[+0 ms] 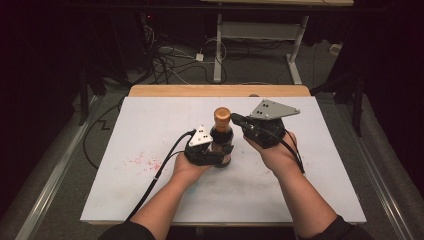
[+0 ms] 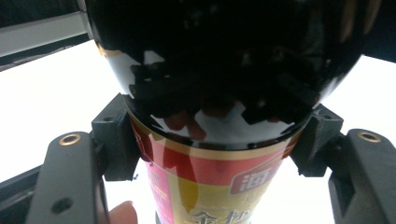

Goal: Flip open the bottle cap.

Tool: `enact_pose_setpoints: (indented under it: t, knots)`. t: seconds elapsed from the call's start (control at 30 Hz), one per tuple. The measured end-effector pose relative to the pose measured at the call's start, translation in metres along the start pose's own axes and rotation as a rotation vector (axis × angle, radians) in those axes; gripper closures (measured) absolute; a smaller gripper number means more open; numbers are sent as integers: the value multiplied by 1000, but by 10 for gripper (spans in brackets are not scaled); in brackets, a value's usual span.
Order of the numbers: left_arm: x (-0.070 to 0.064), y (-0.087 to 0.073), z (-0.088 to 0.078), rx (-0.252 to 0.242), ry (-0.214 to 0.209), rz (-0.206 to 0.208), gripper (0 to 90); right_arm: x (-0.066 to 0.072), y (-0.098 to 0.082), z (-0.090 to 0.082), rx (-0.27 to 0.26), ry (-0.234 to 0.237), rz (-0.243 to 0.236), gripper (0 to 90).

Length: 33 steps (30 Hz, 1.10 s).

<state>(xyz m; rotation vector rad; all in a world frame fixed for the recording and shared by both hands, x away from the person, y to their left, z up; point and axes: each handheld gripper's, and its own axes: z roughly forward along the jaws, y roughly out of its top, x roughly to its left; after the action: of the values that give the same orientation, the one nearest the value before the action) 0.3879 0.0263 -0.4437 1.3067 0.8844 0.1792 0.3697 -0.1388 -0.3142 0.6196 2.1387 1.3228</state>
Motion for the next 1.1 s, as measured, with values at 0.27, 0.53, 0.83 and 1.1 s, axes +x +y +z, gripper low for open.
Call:
enact_pose_setpoints:
  t: [0.27,0.53,0.83,1.1]
  knots:
    - [-3,0,3,-42,5,-43,294,2,2,-1,14,4,-9,900]
    - [-1,-1,1,-4,15,15,299,1,3,-1,21,12,3,900]
    - [-5,-2,5,-58,25,-38,302,1,7,0,45,7,-7,900]
    - [-6,-3,4,-83,3,-49,301,0,10,1,62,1,-5,900]
